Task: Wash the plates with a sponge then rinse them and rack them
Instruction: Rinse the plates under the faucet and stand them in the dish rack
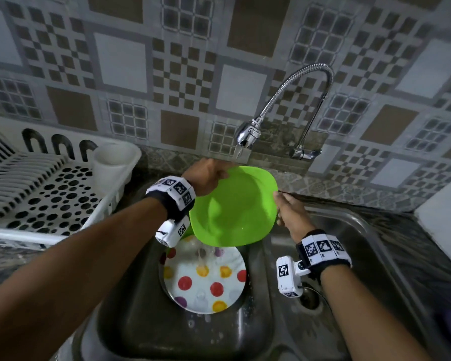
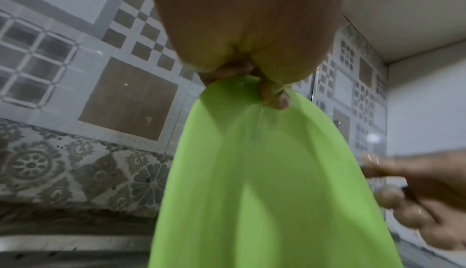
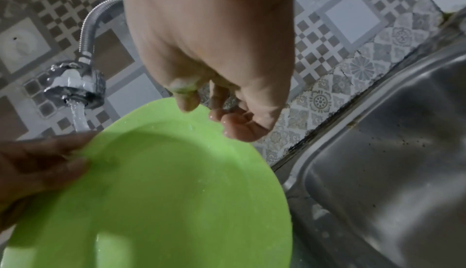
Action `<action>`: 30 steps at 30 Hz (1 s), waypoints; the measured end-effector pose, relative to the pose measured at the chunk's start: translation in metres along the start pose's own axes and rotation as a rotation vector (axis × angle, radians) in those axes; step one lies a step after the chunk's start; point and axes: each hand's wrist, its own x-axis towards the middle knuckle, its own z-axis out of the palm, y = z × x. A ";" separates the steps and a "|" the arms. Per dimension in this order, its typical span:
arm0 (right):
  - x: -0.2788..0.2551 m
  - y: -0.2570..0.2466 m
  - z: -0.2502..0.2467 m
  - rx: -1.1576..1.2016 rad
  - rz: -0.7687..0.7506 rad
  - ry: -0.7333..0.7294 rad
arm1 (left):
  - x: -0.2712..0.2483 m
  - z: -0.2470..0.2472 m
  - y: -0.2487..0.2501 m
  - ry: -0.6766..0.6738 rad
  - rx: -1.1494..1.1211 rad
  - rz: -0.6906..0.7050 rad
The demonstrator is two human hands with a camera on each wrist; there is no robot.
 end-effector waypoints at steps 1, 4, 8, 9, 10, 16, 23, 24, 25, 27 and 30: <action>0.000 0.002 -0.001 -0.067 -0.045 -0.007 | 0.003 -0.003 0.001 -0.023 -0.031 -0.004; 0.001 0.001 0.000 -0.164 -0.153 -0.054 | 0.007 -0.013 0.000 -0.068 -0.033 -0.039; -0.001 -0.011 0.009 -0.143 -0.235 -0.179 | 0.001 -0.020 -0.012 -0.075 -0.261 -0.089; -0.002 -0.016 0.013 -0.135 -0.255 -0.215 | 0.000 -0.023 -0.015 -0.063 -0.317 -0.116; -0.002 -0.021 0.017 -0.142 -0.281 -0.236 | -0.004 -0.027 -0.016 -0.048 -0.354 -0.140; 0.000 -0.031 0.029 -0.090 -0.304 -0.173 | -0.030 -0.056 -0.044 0.070 -0.515 -0.260; -0.004 -0.009 0.023 -0.079 -0.165 -0.136 | -0.053 -0.031 -0.044 0.120 -0.318 -0.303; -0.005 -0.006 0.019 -0.094 -0.150 -0.136 | -0.054 -0.023 -0.040 0.127 -0.299 -0.298; -0.005 -0.002 0.014 -0.126 -0.151 -0.138 | -0.051 -0.015 -0.039 0.121 -0.303 -0.289; -0.003 0.006 -0.001 -0.233 -0.195 -0.149 | -0.045 0.000 -0.032 0.104 -0.366 -0.257; 0.000 0.019 -0.027 -0.337 -0.233 -0.176 | -0.030 0.016 -0.019 0.072 -0.272 -0.211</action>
